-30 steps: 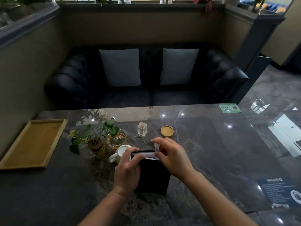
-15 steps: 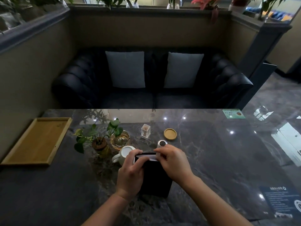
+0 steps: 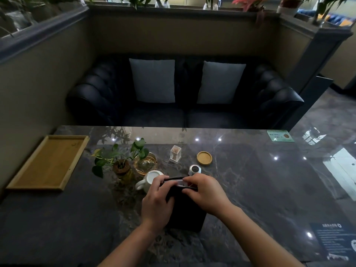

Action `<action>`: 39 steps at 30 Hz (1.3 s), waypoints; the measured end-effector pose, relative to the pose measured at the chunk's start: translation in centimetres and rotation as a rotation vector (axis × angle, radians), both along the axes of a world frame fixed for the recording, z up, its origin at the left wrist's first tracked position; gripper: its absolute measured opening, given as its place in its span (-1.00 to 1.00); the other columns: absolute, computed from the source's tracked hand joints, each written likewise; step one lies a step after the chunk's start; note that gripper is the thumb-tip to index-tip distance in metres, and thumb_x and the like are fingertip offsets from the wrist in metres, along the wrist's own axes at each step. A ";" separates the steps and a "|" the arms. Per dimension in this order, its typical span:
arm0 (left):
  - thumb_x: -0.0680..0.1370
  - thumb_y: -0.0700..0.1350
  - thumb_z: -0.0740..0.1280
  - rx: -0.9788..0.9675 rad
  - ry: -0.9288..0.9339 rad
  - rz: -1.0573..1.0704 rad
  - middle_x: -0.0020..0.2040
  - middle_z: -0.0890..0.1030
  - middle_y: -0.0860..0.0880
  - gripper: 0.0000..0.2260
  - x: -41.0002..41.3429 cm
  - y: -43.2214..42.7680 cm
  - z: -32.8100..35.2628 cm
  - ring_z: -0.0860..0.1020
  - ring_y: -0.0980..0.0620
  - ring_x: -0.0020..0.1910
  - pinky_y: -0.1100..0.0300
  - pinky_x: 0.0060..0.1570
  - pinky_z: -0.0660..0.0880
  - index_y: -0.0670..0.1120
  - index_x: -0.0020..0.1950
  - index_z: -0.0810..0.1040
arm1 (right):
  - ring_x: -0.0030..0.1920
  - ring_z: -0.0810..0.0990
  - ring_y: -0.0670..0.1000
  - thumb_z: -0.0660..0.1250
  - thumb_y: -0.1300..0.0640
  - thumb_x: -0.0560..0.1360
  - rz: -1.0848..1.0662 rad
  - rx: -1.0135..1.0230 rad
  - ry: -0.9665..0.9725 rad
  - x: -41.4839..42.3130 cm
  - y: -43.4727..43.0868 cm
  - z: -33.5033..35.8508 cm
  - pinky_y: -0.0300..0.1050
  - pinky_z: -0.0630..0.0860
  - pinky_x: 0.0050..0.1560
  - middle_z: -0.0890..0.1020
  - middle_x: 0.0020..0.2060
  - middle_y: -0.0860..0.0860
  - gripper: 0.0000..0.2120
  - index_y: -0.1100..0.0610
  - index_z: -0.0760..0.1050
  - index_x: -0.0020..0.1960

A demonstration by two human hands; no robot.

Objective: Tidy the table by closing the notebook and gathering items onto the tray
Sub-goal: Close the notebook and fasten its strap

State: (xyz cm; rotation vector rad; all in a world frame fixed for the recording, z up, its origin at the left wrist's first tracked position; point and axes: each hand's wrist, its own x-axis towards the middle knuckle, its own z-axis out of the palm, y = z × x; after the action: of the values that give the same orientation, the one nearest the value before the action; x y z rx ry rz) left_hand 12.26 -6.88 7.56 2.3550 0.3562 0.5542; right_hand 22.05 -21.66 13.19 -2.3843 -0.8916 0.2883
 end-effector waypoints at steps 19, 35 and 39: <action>0.23 -0.12 0.54 -0.758 0.072 0.053 -0.15 0.69 -0.06 -0.65 2.0 1.1 -0.6 0.66 0.07 -0.12 0.24 -0.13 0.55 -0.03 -0.03 0.59 | 0.07 0.63 -0.01 0.37 0.25 0.42 0.041 -0.019 0.025 1.0 0.3 -0.2 -0.11 0.53 0.10 0.71 0.05 -0.05 -0.63 -0.03 0.64 0.18; 0.41 -0.43 0.41 -1.313 -0.076 0.178 -0.11 0.62 -0.20 -0.70 2.5 0.4 0.5 0.63 -0.07 -0.18 0.12 -0.20 0.60 -0.28 0.12 0.52 | 0.17 0.57 -0.08 0.39 -0.07 0.51 -0.344 0.273 0.421 0.1 -4.1 -5.0 0.06 0.51 0.23 0.59 0.18 -0.06 -0.56 -0.05 0.43 0.36; 0.44 -0.35 0.41 -1.525 -0.031 0.203 -0.01 0.60 -0.29 -0.65 3.6 -1.4 0.4 0.59 -0.22 -0.05 -0.04 -0.05 0.59 -0.27 0.21 0.50 | 0.05 0.59 -0.20 0.28 -0.18 0.54 -0.449 0.317 0.417 -0.8 -5.5 -6.6 -0.12 0.51 0.04 0.64 0.06 -0.20 -0.82 -0.29 0.43 0.14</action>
State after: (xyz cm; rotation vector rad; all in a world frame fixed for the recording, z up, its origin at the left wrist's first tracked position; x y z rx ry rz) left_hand 15.83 -8.24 7.92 0.8410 0.6814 0.2162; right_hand 21.21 -27.18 6.59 -2.0474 -0.1834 0.4086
